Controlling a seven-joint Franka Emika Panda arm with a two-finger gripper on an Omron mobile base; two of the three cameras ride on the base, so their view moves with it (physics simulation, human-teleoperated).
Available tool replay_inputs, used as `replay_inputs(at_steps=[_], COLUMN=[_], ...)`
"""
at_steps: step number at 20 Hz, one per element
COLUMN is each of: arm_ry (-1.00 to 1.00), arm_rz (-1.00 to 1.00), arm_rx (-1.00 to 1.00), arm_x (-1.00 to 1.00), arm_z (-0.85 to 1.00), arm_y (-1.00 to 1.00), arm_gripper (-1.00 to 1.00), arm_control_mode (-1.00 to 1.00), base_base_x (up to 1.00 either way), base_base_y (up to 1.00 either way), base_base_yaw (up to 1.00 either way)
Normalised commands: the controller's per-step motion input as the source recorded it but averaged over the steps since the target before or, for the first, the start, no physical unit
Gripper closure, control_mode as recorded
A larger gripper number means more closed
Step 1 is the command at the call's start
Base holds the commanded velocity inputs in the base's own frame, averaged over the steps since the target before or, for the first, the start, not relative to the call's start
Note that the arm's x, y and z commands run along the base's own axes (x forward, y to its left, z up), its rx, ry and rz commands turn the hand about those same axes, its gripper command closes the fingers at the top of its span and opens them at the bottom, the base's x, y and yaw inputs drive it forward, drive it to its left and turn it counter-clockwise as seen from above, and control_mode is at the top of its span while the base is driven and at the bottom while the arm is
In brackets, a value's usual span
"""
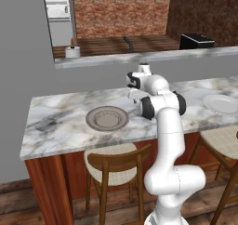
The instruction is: Place two dumplings into each of the tupperware containers and then place the containers in the fridge.
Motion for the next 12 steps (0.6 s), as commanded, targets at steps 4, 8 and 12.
replay_inputs(at_steps=[4, 8, 12], arm_ry=[0.0, 0.01, 0.01], arm_rz=[0.0, 0.0, 0.0], arm_rx=[0.0, 0.0, 0.0], arm_x=[0.2, 0.05, 0.0], arm_z=[-0.02, -0.08, -0.07], arm_y=[0.0, 0.0, 0.04], arm_gripper=[-1.0, -1.0, -1.0], arm_control_mode=[-1.0, -1.0, -1.0], base_base_x=[0.0, 0.0, 0.0], base_base_y=[0.0, 0.0, 0.0], base_base_yaw=[0.0, 0.0, 0.0])
